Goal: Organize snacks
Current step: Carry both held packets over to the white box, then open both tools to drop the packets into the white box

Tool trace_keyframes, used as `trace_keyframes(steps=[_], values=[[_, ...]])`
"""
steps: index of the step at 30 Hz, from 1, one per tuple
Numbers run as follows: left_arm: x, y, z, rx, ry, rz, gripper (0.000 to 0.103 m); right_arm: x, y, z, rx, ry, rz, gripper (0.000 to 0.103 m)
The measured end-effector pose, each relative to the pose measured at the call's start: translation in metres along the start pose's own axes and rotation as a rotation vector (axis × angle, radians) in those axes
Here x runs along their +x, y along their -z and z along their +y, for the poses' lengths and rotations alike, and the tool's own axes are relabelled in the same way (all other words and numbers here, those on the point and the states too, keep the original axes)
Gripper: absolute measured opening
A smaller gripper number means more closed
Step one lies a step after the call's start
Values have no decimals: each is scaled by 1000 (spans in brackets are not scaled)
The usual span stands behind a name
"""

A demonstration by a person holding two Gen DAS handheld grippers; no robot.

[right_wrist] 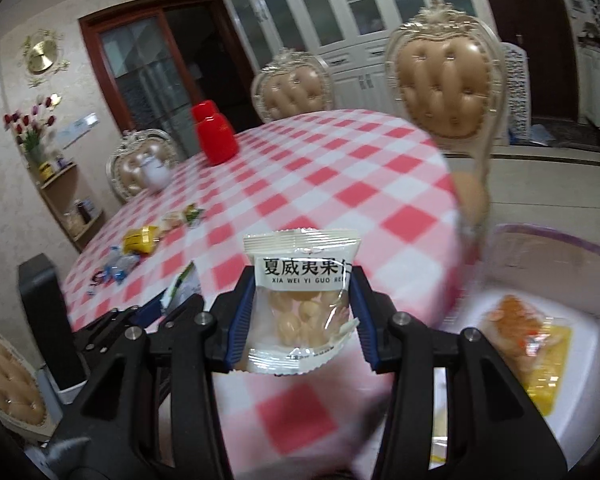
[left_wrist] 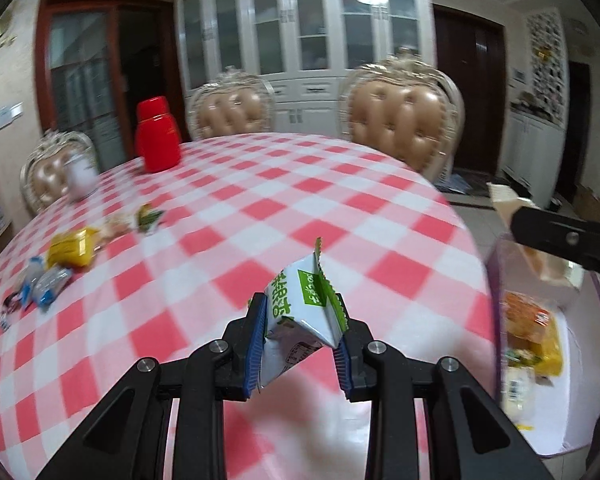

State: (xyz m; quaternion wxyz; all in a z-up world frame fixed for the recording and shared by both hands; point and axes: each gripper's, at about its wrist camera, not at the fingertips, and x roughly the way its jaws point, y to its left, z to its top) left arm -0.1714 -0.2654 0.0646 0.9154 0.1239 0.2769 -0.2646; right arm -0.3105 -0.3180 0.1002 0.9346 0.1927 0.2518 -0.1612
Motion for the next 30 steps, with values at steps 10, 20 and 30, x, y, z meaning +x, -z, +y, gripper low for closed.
trace_keyframes(steps=[10,20,30], values=[[-2,-8,-73,119,123,11,31,-17,-3,-65,40,144,20,50],[1,-1,-136,212,260,64,32,-25,-2,-117,14,313,84,50],[7,17,-175,246,486,152,36,-23,2,-156,25,529,171,67]])
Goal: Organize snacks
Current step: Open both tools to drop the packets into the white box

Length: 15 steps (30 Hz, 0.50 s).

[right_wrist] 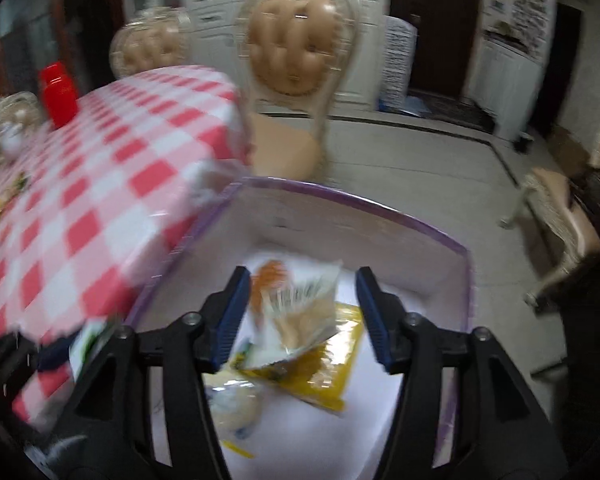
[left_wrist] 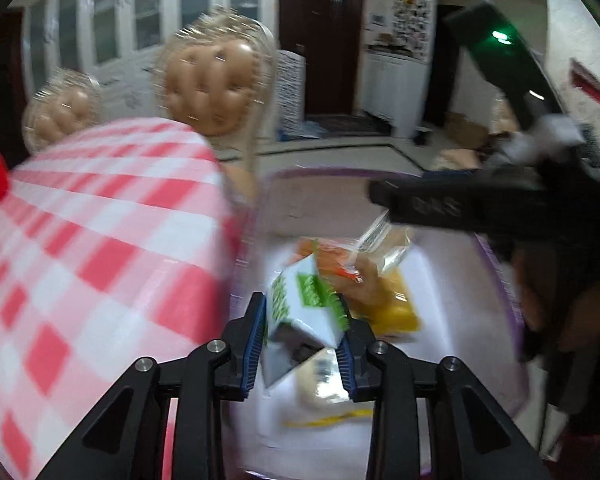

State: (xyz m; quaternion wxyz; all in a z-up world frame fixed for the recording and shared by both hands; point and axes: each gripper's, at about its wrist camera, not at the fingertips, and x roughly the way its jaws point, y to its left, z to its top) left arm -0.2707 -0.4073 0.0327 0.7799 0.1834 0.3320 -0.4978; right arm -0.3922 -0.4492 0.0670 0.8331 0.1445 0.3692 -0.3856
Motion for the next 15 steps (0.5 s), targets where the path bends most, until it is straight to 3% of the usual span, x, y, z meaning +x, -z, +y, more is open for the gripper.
trace_keyframes(steps=[4,7,12,15], values=[[-8,5,3,17,-59,-30,53,-6,0,5,5,-17,-7,69],[-28,8,32,-7,-140,-85,57,-18,-2,28,-19,-53,-40,70],[-81,23,125,-131,-311,-170,70,-37,-2,92,-49,-205,-85,72],[-119,39,211,-259,-507,-190,75,-46,1,145,-89,-350,-84,76]])
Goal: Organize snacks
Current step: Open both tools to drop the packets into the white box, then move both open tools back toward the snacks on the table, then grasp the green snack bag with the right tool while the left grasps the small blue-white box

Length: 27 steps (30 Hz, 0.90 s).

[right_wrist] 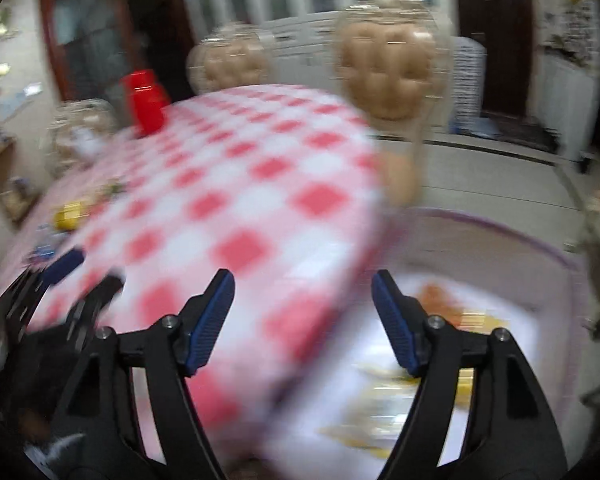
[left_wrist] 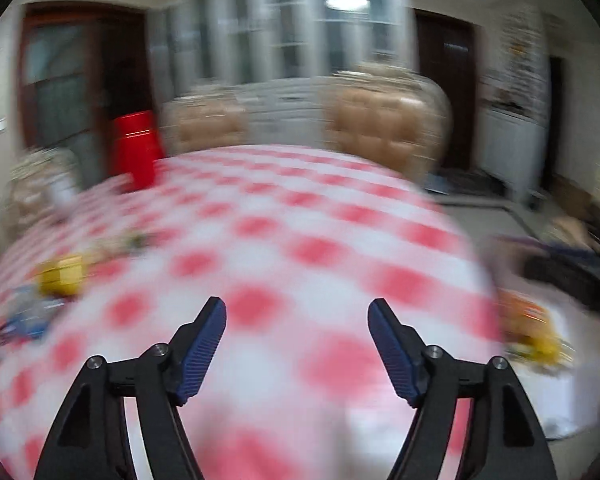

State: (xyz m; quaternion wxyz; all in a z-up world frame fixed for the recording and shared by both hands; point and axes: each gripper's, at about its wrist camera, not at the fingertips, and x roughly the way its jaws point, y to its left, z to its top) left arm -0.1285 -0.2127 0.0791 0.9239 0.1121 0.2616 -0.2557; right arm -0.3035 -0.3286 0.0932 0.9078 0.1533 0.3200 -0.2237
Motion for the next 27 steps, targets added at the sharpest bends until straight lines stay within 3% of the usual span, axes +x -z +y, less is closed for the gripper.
trace_keyframes(steps=[3,5,6,8,10,13,16,20,22,24,25,27], values=[[5,-6,91,-140,-170,-9,79,21,-3,64,-82,-112,24,79],[9,-7,171,-265,-356,-14,81,42,-11,109,-132,-193,29,83],[11,-6,196,-308,-401,-12,82,52,-14,126,-145,-219,19,85],[14,1,273,-472,-535,17,82,87,-27,166,-170,-262,9,91],[11,15,325,-578,-617,14,82,122,-39,195,-177,-270,35,91],[6,38,365,-629,-705,3,82,193,-61,238,-198,-221,90,91],[6,58,403,-698,-708,110,82,245,-76,274,-251,-196,126,91],[-30,89,458,-904,-671,80,83,295,-94,313,-349,-196,171,91],[-38,107,472,-1045,-666,58,82,310,-101,327,-385,-190,182,91],[-37,120,479,-1135,-615,65,82,327,-108,341,-442,-164,190,90],[-32,122,482,-1141,-594,84,82,333,-110,344,-457,-160,205,88],[-26,117,478,-1108,-595,114,82,339,-111,344,-468,-179,224,61]])
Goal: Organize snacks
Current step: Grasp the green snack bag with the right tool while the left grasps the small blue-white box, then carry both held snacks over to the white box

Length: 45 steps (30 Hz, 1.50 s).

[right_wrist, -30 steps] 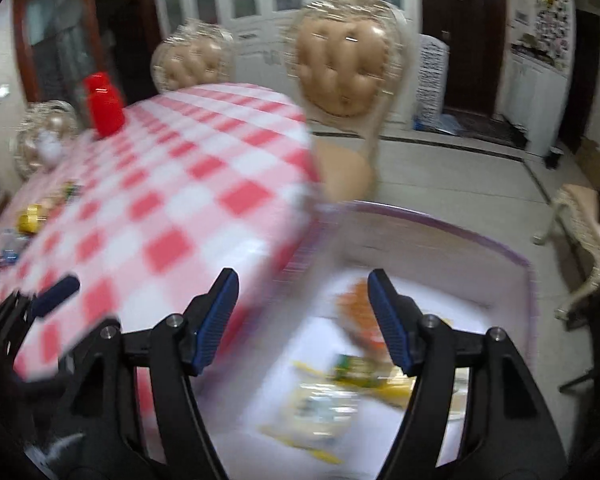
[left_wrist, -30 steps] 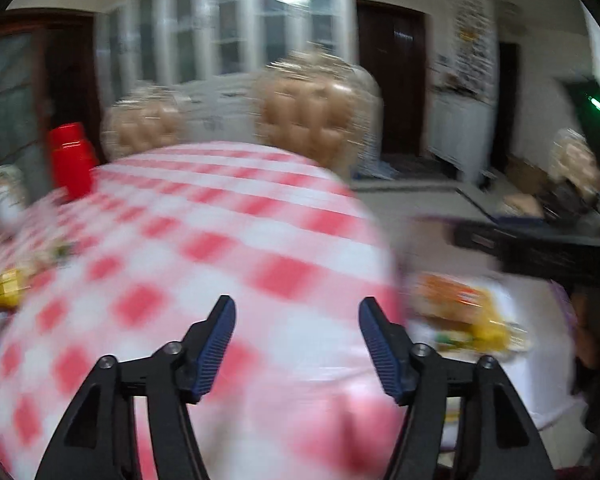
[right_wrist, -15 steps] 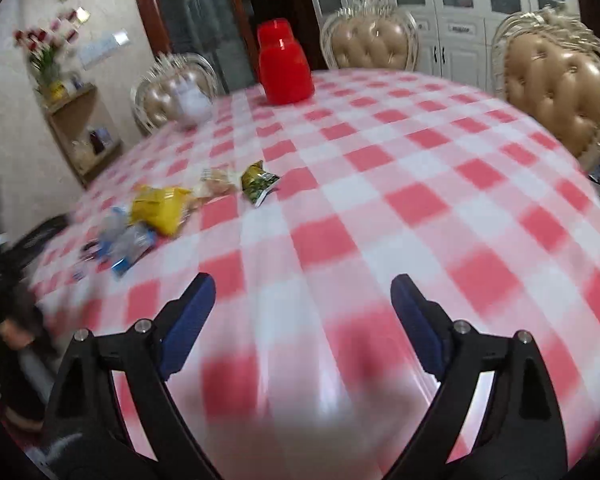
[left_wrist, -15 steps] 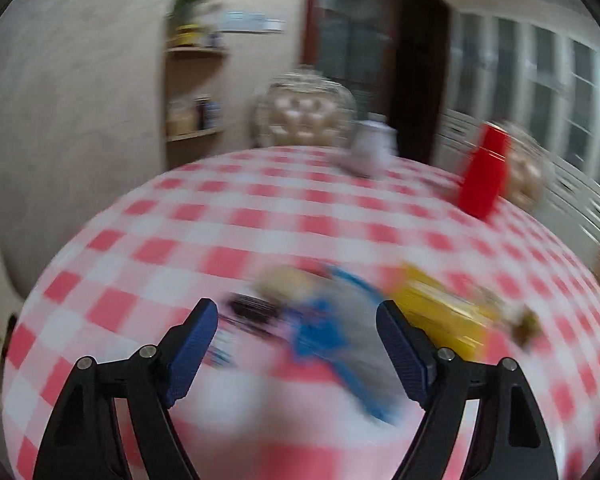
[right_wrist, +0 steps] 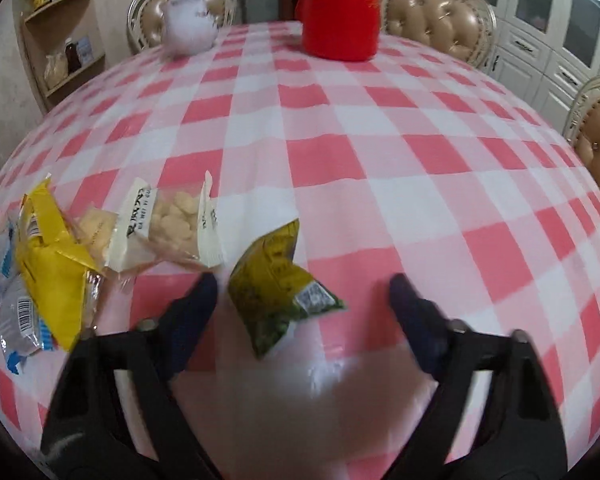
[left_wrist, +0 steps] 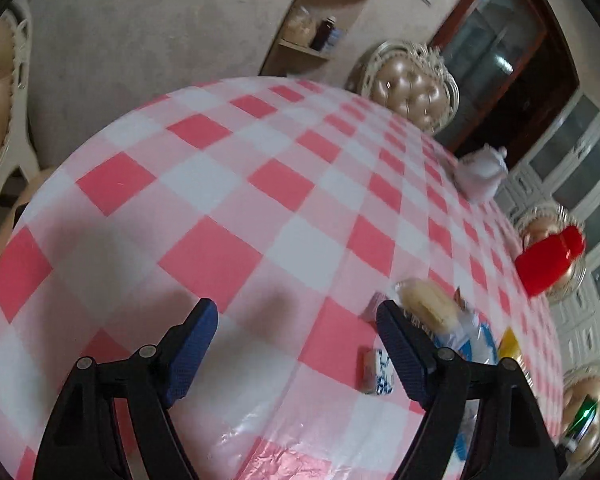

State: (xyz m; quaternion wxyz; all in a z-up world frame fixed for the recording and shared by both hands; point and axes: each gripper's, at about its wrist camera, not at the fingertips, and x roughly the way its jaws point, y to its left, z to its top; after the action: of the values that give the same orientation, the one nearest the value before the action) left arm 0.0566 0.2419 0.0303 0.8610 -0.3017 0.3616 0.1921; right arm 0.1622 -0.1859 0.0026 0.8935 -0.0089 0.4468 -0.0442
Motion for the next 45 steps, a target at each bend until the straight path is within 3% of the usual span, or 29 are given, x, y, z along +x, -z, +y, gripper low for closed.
trace_keyframes(steps=[1,2,6,11,14,17,21,23,28,34,40,45], values=[[-1,0,-4,16,-5,-3,83,-2,1,0,-4,-5,-16,47],[-2,2,-9,46,-11,-10,83,-8,5,-1,4,-11,-29,44],[-7,7,-19,108,10,-8,82,-35,31,5,37,-39,-36,43],[8,31,-62,325,-62,16,82,-80,62,16,93,-169,-80,43],[18,42,-74,393,-117,5,81,-101,77,23,101,-238,-105,44],[31,44,-73,386,-112,54,63,-111,89,27,121,-296,-117,44],[30,48,-80,431,-153,37,48,-113,99,33,129,-333,-105,44],[27,51,-84,449,-133,30,22,-111,101,36,124,-352,-93,44],[23,57,-84,465,-131,24,21,-113,104,43,94,-362,-100,44],[-2,59,-88,465,-123,-87,21,-124,105,47,74,-353,-141,44],[-40,78,-103,480,-51,-198,21,-130,110,55,76,-368,-150,44],[-50,94,-113,512,-17,-195,21,-136,117,59,70,-366,-159,44]])
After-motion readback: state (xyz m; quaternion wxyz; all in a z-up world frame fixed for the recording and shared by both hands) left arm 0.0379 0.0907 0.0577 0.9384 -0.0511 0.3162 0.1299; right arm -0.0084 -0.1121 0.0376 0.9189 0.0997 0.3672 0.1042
